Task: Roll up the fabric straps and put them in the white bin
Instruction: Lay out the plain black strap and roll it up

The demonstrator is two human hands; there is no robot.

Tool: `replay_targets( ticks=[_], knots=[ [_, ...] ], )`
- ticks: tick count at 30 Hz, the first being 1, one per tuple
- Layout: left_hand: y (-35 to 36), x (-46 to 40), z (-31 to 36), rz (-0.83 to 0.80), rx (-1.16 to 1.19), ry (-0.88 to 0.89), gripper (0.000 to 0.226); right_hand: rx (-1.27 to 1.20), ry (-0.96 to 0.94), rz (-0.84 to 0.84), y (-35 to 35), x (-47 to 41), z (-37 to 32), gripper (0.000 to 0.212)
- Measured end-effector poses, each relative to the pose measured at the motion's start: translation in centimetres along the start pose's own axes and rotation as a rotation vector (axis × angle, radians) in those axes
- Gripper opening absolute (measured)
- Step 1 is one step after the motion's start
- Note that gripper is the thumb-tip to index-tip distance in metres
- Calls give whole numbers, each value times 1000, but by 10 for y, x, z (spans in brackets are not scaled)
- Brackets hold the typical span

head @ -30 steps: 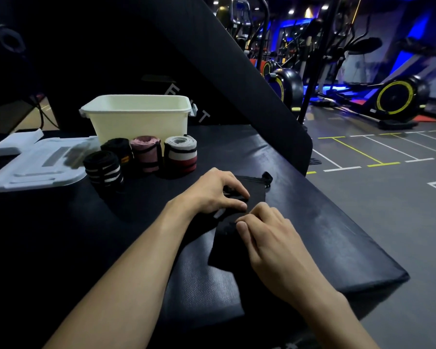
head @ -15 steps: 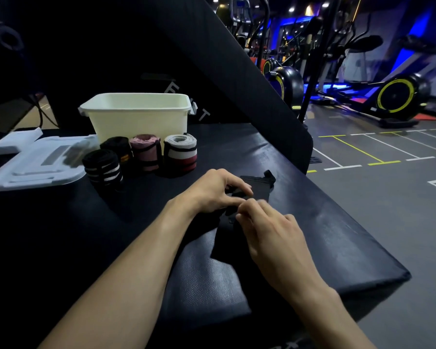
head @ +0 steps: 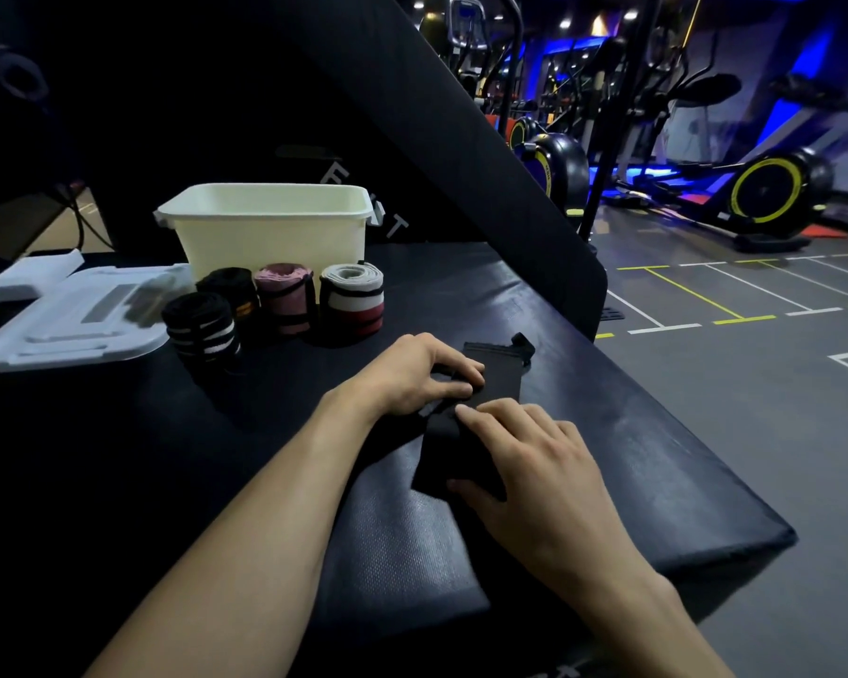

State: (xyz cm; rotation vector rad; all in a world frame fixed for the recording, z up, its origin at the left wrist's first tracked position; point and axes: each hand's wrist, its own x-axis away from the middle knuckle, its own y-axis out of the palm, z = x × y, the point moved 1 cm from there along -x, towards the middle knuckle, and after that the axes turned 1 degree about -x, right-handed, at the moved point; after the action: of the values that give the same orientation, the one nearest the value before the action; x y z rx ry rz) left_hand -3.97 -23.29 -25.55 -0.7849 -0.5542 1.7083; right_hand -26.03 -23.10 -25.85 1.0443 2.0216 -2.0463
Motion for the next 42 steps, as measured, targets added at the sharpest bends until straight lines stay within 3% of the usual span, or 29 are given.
replay_targets(
  ticks=[5,11,16,26,28,33,39,42],
  knots=[
    [-3,0,-3,30,91,-29,24,8,-51,-42,-9,-5,0,57],
    [-11,2,4,-81,80,-10,32,-96,-51,-107,-22,-6,-9,39],
    [-9,4,5,-76,150,-29,29,-168,85,-139,-21,-12,-7,42],
    [-5,2,-1,-48,158,7,24,-108,248,-192,-3,-23,8,69],
    [-5,2,-3,-45,165,6,24,-108,253,-170,-3,-24,8,66],
    [-6,2,-3,-56,211,-23,19,-192,308,-36,-5,-25,5,30],
    [-6,5,0,-53,228,-40,15,-47,240,112,2,-25,-3,15],
    [-6,7,2,-48,218,-49,16,15,199,161,2,-24,-3,22]
  ],
)
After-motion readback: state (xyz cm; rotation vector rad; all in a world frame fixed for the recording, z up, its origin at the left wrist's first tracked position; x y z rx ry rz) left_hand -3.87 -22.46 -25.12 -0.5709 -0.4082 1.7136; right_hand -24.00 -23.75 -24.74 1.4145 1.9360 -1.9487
